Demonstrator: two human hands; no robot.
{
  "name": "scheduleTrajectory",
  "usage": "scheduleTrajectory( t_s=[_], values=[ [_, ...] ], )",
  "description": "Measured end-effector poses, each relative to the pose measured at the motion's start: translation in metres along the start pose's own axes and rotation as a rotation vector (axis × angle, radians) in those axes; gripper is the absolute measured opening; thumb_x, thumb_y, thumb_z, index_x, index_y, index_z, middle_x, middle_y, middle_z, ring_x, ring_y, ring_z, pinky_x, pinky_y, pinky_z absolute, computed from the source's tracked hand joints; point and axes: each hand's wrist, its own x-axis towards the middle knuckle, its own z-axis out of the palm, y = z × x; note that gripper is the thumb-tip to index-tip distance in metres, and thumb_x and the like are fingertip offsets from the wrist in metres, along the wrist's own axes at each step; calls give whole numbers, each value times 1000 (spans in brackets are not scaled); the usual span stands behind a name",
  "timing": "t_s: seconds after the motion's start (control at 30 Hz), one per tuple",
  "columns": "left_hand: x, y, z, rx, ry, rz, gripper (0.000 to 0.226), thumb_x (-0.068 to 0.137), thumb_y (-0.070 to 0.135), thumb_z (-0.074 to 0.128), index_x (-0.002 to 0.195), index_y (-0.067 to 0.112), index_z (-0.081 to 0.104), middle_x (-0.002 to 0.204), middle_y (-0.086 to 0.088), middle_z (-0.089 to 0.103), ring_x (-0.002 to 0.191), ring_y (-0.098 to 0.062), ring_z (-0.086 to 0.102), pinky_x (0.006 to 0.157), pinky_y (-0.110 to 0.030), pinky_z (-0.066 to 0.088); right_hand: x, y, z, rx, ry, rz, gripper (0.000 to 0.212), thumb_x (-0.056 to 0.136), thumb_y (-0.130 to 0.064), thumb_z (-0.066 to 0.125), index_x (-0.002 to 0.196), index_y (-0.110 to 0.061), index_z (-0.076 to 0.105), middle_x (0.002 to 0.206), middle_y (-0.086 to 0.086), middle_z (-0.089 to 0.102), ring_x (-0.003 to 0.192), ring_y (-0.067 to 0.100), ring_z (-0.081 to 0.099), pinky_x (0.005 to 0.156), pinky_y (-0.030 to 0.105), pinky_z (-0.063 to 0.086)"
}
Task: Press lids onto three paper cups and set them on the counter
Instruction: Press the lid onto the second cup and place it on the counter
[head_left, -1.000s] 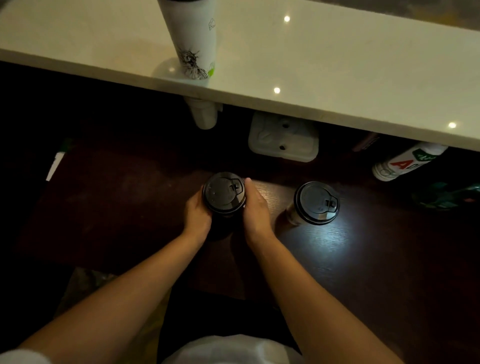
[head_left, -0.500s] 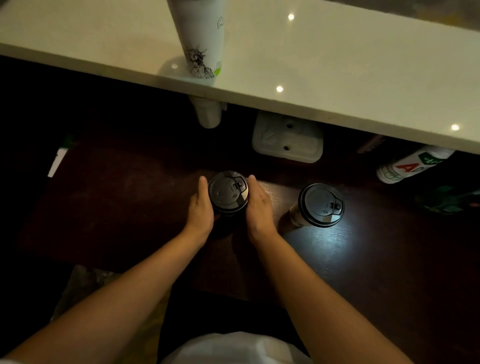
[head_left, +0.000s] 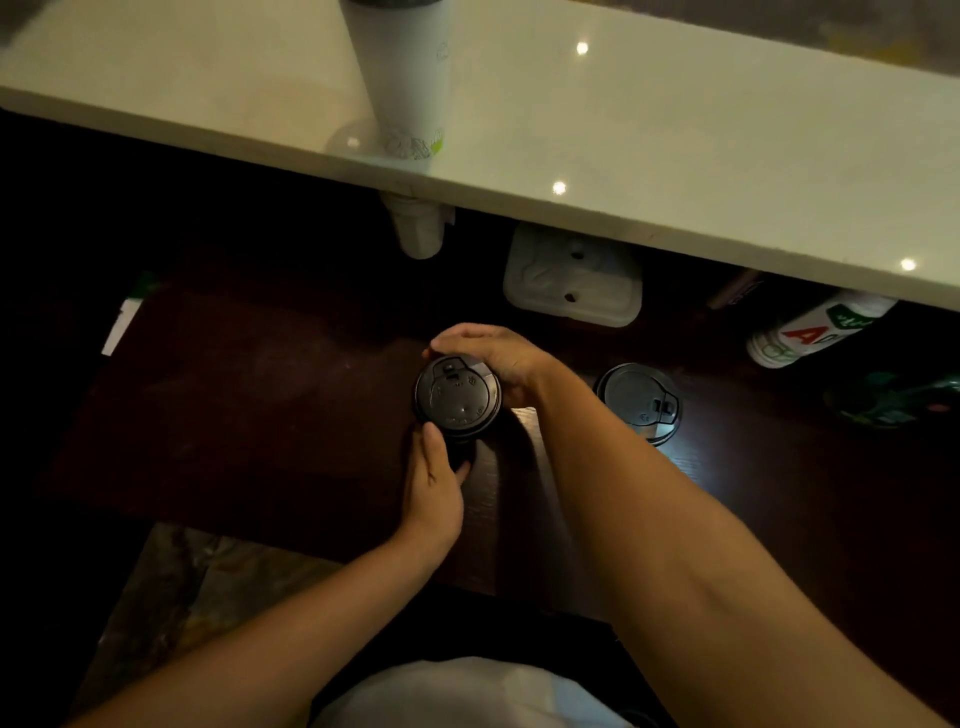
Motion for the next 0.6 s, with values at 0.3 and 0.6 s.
scheduleTrajectory(
  t_s=[0.3, 0.6],
  values=[
    [16, 15, -33, 118, -54, -10, 47, 103, 36, 36, 145, 15, 38, 144, -4, 45, 132, -23, 47, 107, -50, 43, -8, 4, -1, 46, 167, -93, 26, 98, -28, 63, 114, -9, 71, 109, 5, 76, 105, 15, 71, 83, 22, 55],
    [44, 49, -9, 240, -4, 196, 39, 104, 32, 34, 109, 11, 66, 101, 0, 68, 97, -13, 64, 81, -22, 53, -55, 61, 18, 259, 524, -223, 31, 103, -27, 50, 112, -13, 75, 110, 1, 77, 107, 18, 70, 96, 33, 52]
  ],
)
